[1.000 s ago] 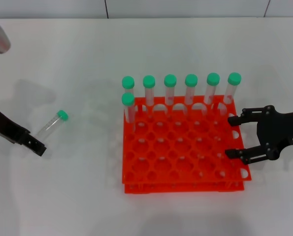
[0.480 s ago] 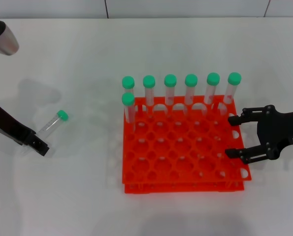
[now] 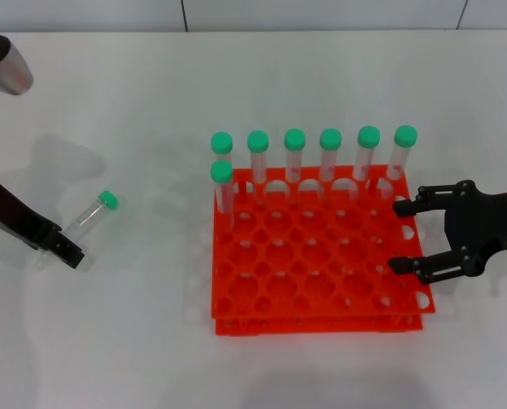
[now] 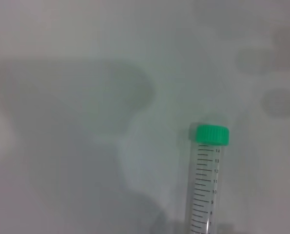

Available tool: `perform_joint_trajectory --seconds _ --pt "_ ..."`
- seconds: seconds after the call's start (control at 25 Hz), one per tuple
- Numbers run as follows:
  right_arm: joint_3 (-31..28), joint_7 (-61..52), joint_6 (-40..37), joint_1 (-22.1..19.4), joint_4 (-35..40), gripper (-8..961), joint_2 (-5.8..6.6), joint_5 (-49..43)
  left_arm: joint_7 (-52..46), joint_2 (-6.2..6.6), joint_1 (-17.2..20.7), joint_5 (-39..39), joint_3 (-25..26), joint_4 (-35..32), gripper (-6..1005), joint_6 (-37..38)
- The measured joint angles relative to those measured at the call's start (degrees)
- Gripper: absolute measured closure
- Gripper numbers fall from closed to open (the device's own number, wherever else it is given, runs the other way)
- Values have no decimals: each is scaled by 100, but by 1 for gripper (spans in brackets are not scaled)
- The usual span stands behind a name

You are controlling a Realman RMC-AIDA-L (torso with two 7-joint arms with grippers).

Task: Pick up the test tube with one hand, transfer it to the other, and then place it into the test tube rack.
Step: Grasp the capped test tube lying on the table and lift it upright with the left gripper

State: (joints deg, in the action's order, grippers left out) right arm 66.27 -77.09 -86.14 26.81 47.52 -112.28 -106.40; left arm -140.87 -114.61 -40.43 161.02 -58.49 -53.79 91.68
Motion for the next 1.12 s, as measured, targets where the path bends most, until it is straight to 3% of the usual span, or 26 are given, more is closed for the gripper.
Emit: perform_joint_trajectory --seconds 0.52,1.12 --pt "-8 -16 -49 -2 47 139 -14 28 0 0 0 15 5 0 358 -40" --pt "-10 -17 -53 0 57 139 -21 121 17 -24 -9 132 -137 28 635 12"
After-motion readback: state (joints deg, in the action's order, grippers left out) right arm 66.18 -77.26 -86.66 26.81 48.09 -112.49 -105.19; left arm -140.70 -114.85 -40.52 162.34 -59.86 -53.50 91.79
